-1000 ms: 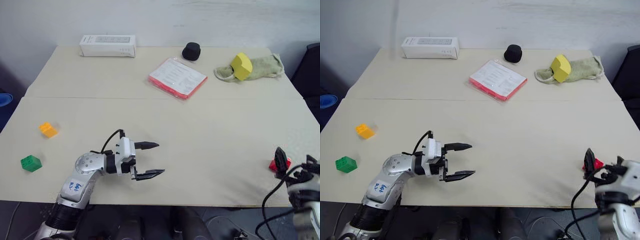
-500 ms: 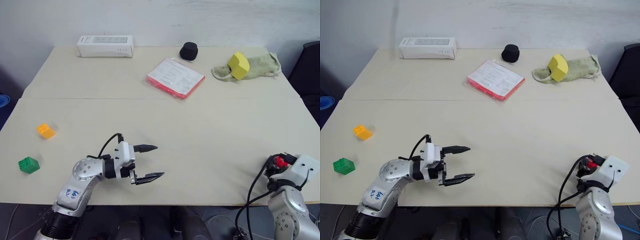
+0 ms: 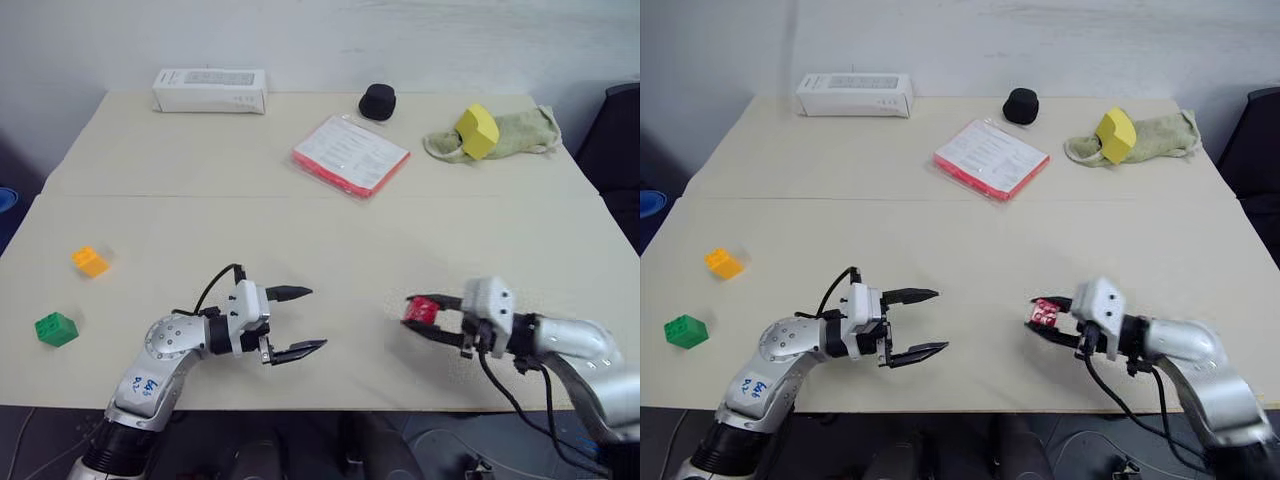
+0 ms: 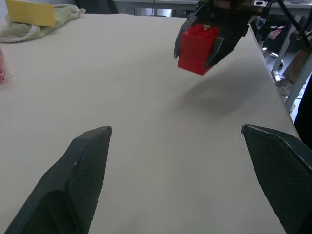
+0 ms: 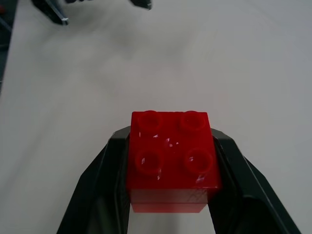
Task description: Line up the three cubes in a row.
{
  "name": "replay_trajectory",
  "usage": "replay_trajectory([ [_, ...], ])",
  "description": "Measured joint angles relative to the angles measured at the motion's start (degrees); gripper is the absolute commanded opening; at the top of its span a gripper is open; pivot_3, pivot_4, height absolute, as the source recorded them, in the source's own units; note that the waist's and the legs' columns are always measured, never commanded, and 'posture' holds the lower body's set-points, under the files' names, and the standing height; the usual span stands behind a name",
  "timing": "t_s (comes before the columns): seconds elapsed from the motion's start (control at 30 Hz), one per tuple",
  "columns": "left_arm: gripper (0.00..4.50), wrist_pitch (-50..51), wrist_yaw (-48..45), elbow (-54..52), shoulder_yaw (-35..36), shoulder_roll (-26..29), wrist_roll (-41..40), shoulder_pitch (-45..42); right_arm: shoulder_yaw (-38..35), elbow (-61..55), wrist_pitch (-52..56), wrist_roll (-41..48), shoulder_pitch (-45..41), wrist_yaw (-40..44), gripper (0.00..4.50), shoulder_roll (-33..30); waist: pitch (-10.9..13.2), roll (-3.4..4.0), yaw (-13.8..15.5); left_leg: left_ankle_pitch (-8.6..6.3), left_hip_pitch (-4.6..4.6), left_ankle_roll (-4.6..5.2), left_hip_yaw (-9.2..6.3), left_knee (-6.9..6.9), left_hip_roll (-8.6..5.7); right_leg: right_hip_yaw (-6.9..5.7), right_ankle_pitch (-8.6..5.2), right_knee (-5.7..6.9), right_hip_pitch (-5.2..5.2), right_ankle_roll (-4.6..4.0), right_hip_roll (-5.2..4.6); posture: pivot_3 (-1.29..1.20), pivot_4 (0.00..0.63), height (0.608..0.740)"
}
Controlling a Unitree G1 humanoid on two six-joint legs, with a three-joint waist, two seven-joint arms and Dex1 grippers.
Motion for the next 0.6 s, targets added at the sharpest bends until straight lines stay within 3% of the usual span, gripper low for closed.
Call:
replay_trajectory([
  [0.17,4.50,0.2,0.8,-1.3,1.8,0.8,0.1,2.6,7.7,20.5,-9.0,-4.2,-16.3,13.4,1.53,6.0,0.0,-0.04,0.0,0.09,-0.02,-0.15,0.05,0.12,0.05,-0.12,-0.01,0.05,-0.03,-0.05,-0.15,0.00,0.150,0.740],
  [0.37,4.50,0.9,2.8,-4.0,4.6,2.4,0.2,7.5,9.4,34.7,-15.8,-7.2,-21.2,18.7,1.53,8.5,0.0,-0.02,0.3,0.01,-0.21,-0.02,0.02,0.39,0.00,-0.24,0.00,-0.02,0.00,-0.03,-0.38,0.00,0.150,0.740],
  [0.57,4.50,1.1,4.1,-5.6,5.7,2.8,0.3,9.9,9.1,37.1,-16.5,-8.0,-22.2,18.4,1.53,9.6,0.0,-0.02,0.1,-0.07,-0.04,-0.02,-0.01,0.48,0.01,-0.23,0.04,0.11,0.13,-0.03,-0.42,0.00,0.150,0.740],
  [0.6,4.50,1.2,4.3,-5.7,5.7,2.8,0.3,10.1,8.9,36.6,-15.8,-7.9,-21.9,18.0,2.27,9.6,0.0,-0.01,0.1,-0.07,-0.04,-0.03,-0.01,0.47,0.01,-0.23,0.04,0.13,0.12,-0.03,-0.42,0.00,0.150,0.740],
])
